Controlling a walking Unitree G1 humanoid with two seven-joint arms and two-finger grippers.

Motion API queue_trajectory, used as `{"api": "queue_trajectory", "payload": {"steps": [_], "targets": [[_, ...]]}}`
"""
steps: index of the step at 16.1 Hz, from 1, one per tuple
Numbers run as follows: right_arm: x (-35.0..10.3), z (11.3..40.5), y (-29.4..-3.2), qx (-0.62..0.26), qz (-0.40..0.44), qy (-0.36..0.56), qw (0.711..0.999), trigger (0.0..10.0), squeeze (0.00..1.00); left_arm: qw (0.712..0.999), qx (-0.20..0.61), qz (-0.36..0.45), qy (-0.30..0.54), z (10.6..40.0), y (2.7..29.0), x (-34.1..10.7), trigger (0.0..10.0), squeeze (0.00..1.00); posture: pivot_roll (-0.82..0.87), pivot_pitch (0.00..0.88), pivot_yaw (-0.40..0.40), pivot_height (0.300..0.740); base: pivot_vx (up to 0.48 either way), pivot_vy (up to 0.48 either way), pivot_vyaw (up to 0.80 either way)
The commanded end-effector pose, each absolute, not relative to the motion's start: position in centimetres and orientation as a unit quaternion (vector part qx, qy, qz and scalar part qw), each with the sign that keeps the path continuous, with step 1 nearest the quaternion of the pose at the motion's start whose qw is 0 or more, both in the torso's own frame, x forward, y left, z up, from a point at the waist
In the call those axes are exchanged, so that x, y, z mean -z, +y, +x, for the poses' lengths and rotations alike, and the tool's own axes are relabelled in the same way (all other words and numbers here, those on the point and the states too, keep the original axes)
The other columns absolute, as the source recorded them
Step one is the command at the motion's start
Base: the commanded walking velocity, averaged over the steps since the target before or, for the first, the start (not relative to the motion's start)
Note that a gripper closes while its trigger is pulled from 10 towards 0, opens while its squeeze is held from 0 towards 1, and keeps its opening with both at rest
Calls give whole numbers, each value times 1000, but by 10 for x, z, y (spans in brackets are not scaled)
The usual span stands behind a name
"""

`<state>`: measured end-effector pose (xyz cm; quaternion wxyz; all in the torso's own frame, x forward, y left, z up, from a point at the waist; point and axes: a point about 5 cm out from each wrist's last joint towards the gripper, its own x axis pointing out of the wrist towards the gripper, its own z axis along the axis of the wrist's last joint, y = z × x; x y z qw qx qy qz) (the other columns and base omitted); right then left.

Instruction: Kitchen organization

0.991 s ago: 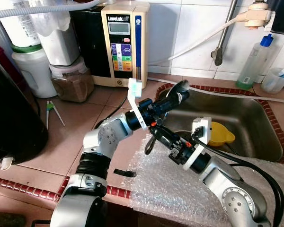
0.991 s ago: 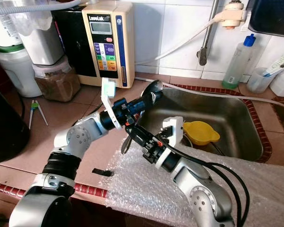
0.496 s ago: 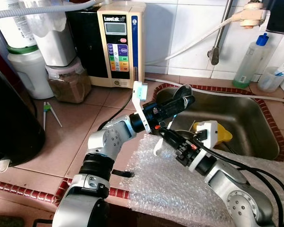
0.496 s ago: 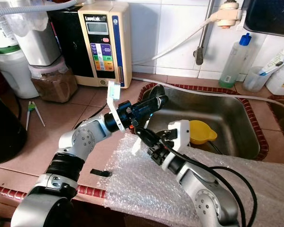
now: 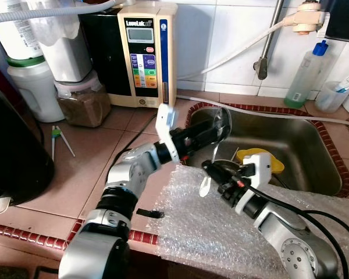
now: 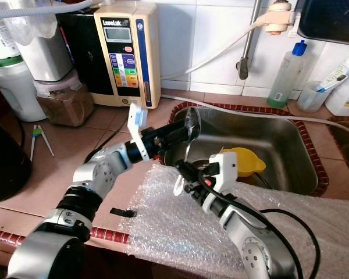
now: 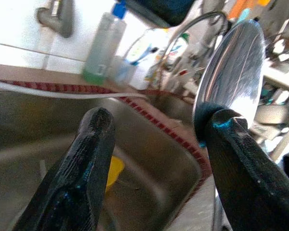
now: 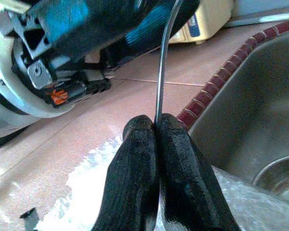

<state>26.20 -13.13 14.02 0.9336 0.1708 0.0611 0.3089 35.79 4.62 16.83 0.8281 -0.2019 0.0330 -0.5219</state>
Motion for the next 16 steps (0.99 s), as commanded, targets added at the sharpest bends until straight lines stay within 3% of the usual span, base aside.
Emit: {"api": "queue_trajectory", "payload": {"steps": [1, 3, 7, 10, 14, 16], "targets": [[-160, 260, -135, -305, 156, 9, 939, 0, 0, 848, 500, -170, 42, 363, 53, -165, 10000, 1000, -16, 40, 52, 740, 0, 0, 0], [-164, 260, -142, -289, 148, 0, 946, 0, 0, 870, 467, -154, 35, 371, 62, -167, 10000, 1000, -17, 39, 55, 740, 0, 0, 0], [-174, 263, -152, -253, 135, -28, 958, 0, 0, 879, 449, -158, 21, 380, 67, -178, 10000, 1000, -19, 37, 60, 740, 0, 0, 0], [-183, 271, -166, -197, 127, -53, 971, 0, 0, 895, 432, -113, 19, 384, 77, -177, 10000, 1000, -19, 39, 61, 740, 0, 0, 0], [-184, 277, -209, -75, 132, -65, 986, 0, 0, 910, 414, -5, 28, 387, 100, -174, 10000, 1000, -18, 42, 62, 740, 0, 0, 0], [-182, 278, -219, -41, 135, -65, 988, 0, 0, 908, 418, 5, 30, 387, 102, -173, 10000, 1000, -18, 42, 62, 740, 0, 0, 0]]}}
